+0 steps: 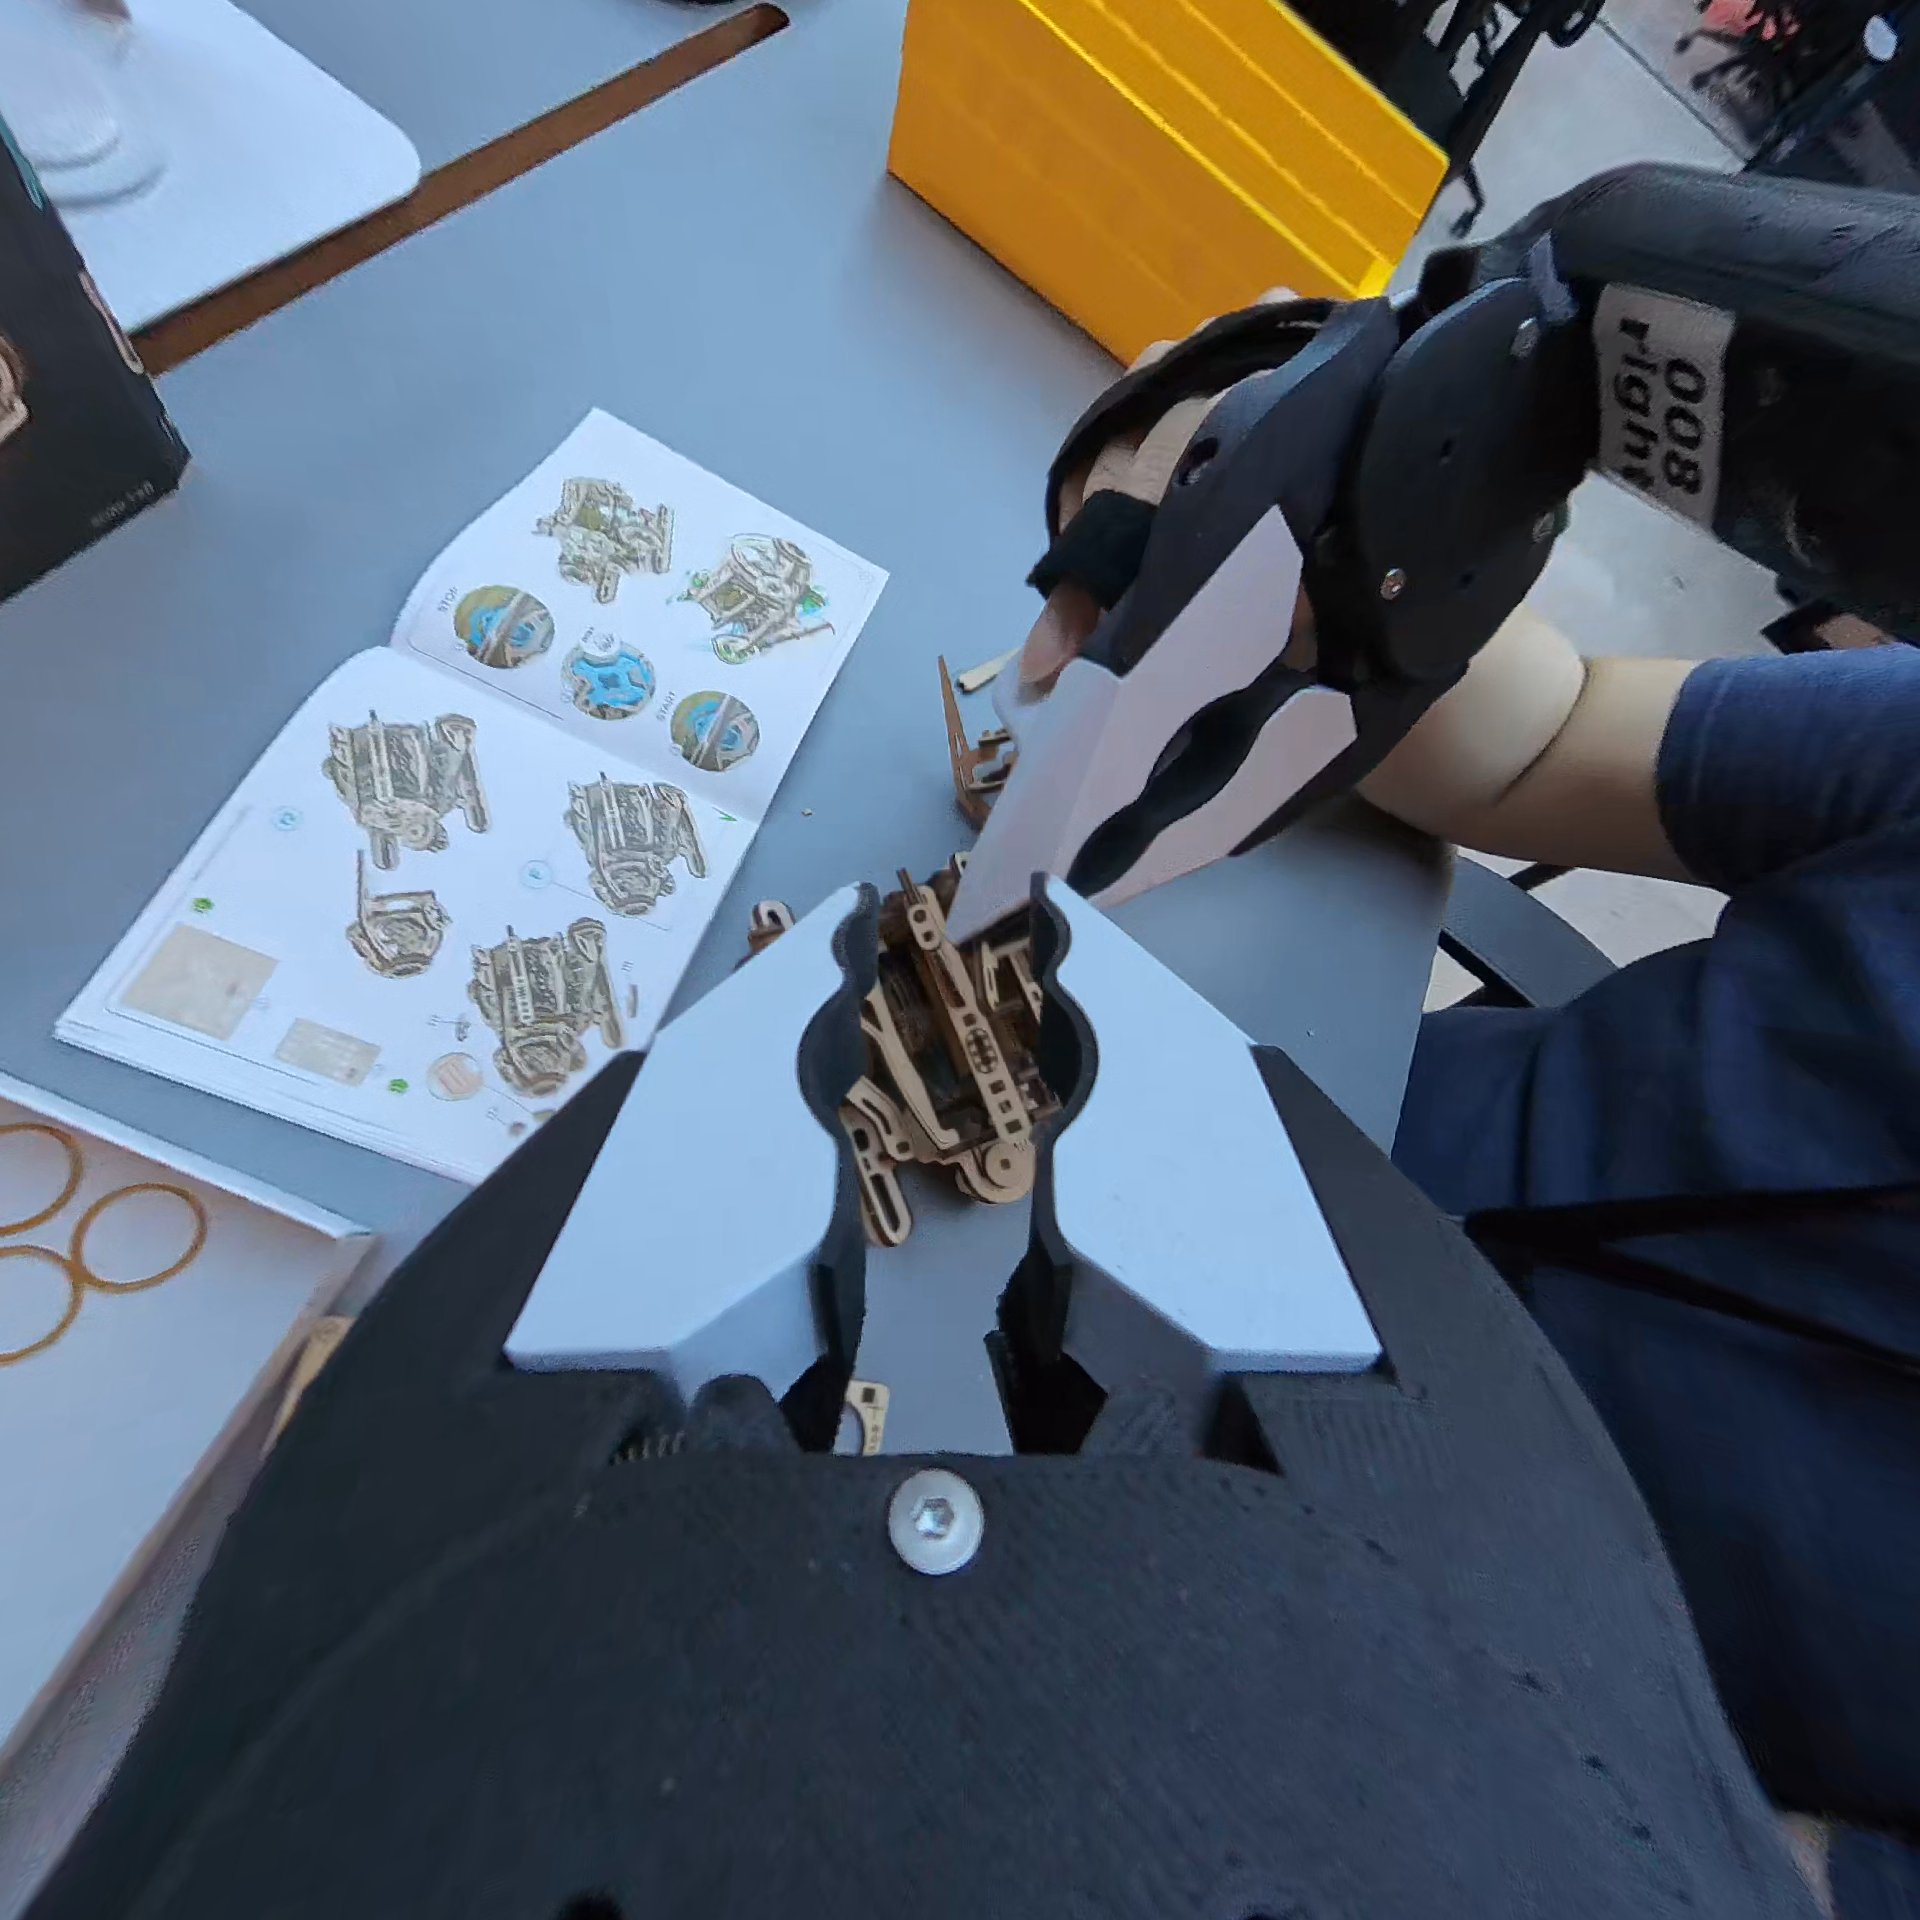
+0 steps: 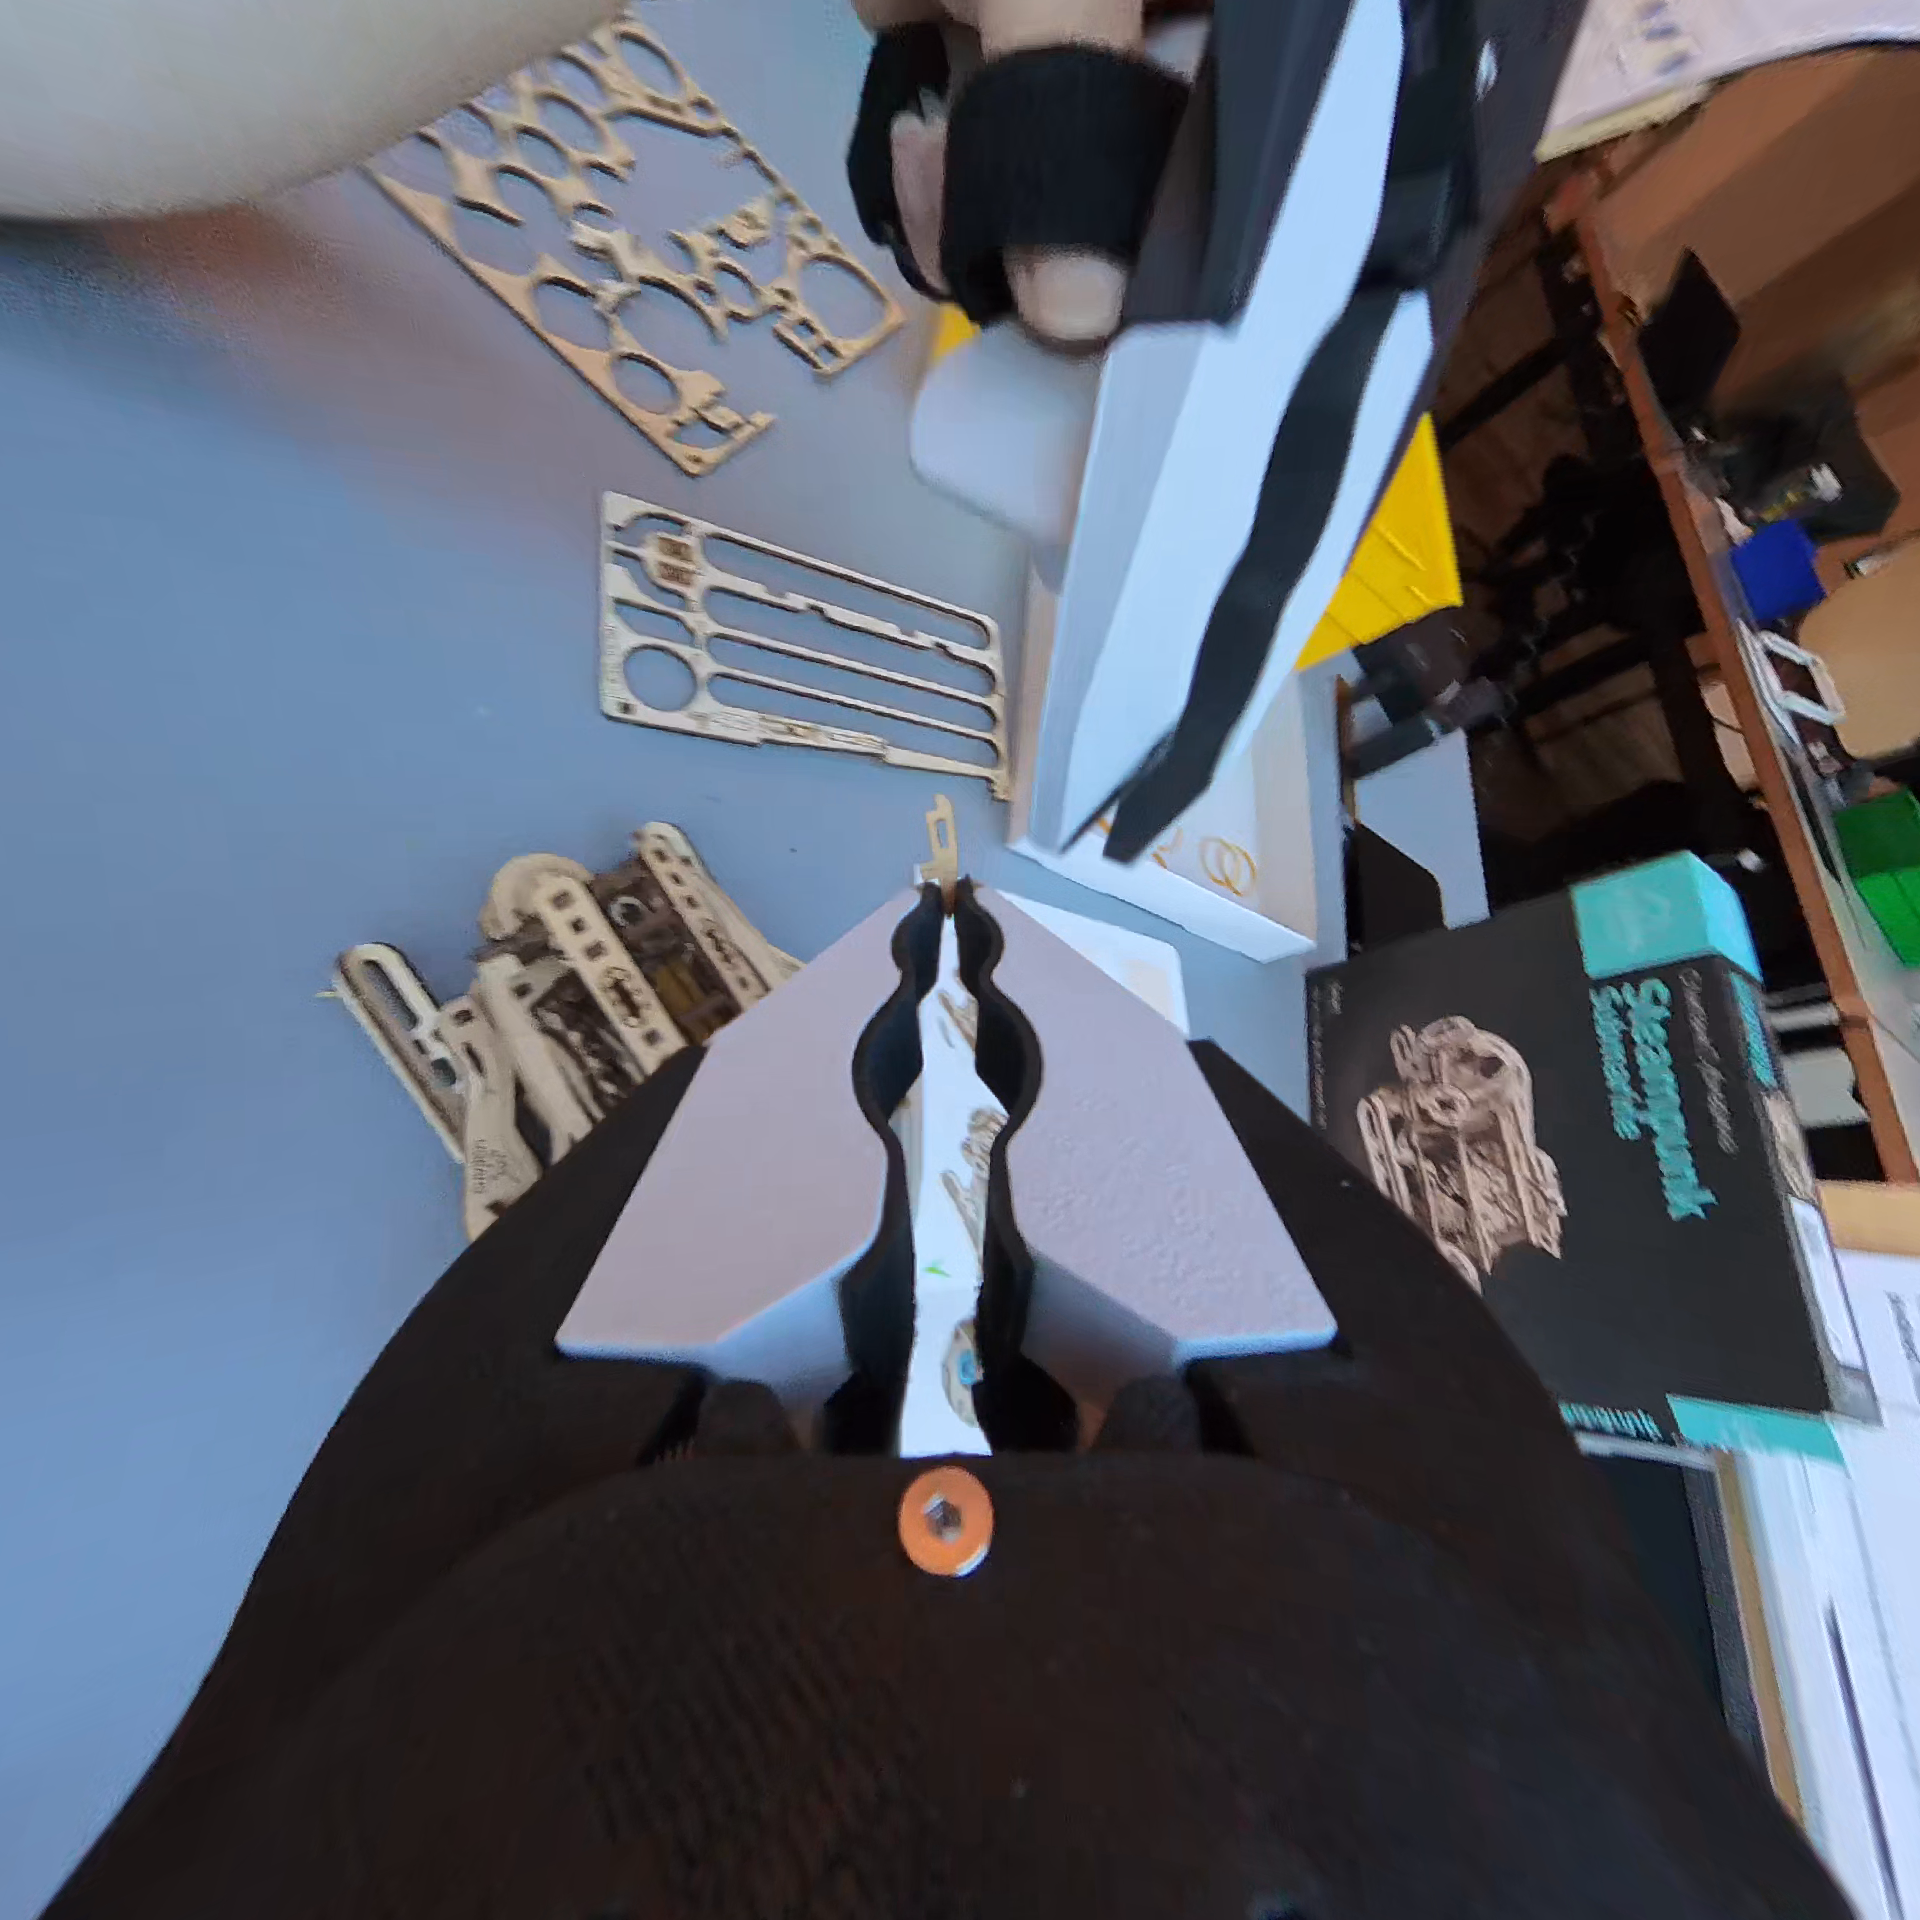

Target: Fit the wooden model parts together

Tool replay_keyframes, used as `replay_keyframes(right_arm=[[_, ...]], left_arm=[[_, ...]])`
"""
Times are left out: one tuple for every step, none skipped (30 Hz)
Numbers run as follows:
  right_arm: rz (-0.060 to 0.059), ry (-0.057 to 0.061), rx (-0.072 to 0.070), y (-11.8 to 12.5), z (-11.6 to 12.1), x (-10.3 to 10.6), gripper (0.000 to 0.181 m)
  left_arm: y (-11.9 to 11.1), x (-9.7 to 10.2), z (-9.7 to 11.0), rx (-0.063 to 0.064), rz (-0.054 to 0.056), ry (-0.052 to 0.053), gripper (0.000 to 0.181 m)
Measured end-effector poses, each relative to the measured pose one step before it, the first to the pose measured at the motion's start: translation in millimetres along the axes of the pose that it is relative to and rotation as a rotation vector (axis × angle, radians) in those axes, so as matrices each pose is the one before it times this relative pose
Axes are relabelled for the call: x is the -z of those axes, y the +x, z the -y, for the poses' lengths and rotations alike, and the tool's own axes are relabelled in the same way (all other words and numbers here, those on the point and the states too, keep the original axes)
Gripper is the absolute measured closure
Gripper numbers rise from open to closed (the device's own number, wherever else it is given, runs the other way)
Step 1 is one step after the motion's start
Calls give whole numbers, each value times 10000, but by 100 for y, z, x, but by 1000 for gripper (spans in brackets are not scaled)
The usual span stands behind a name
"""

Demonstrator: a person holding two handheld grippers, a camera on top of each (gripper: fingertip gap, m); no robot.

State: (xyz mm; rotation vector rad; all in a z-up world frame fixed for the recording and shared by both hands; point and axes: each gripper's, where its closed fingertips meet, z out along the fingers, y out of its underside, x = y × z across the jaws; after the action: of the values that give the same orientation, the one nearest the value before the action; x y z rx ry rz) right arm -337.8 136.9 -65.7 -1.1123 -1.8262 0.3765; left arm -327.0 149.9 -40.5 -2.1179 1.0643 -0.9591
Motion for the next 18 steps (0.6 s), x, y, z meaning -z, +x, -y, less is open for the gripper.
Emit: replay_keyframes(right_arm=[[225,73,228,-721,267,-214,180],[132,-26,262,-554,142,-258,180],[24,-169,222,-331,-53,-243,180],[-61,-238,161,-147,-145,-194,180],[-30,-136,122,-182,-20,-125,180],[29,21,87,-291,156,-42,180],[49,115,45,-315,258,16,180],[-17,71,2,-163,136,28,180],[-24,-22,-11,-77,-43,14,180],[12,-36,-3,-100,-81,18,180],[24,28,21,-108,28,33,180],[28,76,31,-111,121,52,180],[48,48,41,-113,103,29,180],[7,-6,51,-38,41,4,180],[7,-29,63,-45,-26,-33,180],[21,-13,58,-66,-28,-58,180],[6,-20,40,-51,-55,-77,180],[9,-25,24,-48,-82,-92,180]], left_arm=[[126,-327,-901,101,266,-136,155],[-85,-133,-1039,100,355,-117,155],[-134,67,-894,106,338,46,156],[-61,223,-609,117,217,252,158],[20,353,-339,157,90,414,163],[59,414,-139,219,-6,495,167],[61,416,-46,278,-86,488,169],[115,339,-94,323,-180,391,170],[257,208,-240,337,-297,202,170],[322,61,-381,306,-350,23,168],[241,-85,-416,241,-281,-86,166],[71,-148,-298,123,-128,-86,164],[-18,-190,-219,9,-1,-62,161],[179,-211,-184,-84,-73,-62,160],[231,-208,-140,-52,-101,-51,160],[-22,-168,-116,10,17,-53,160],[-240,-128,-81,-5,134,-40,161],[-273,-114,-96,-51,141,-30,162]])
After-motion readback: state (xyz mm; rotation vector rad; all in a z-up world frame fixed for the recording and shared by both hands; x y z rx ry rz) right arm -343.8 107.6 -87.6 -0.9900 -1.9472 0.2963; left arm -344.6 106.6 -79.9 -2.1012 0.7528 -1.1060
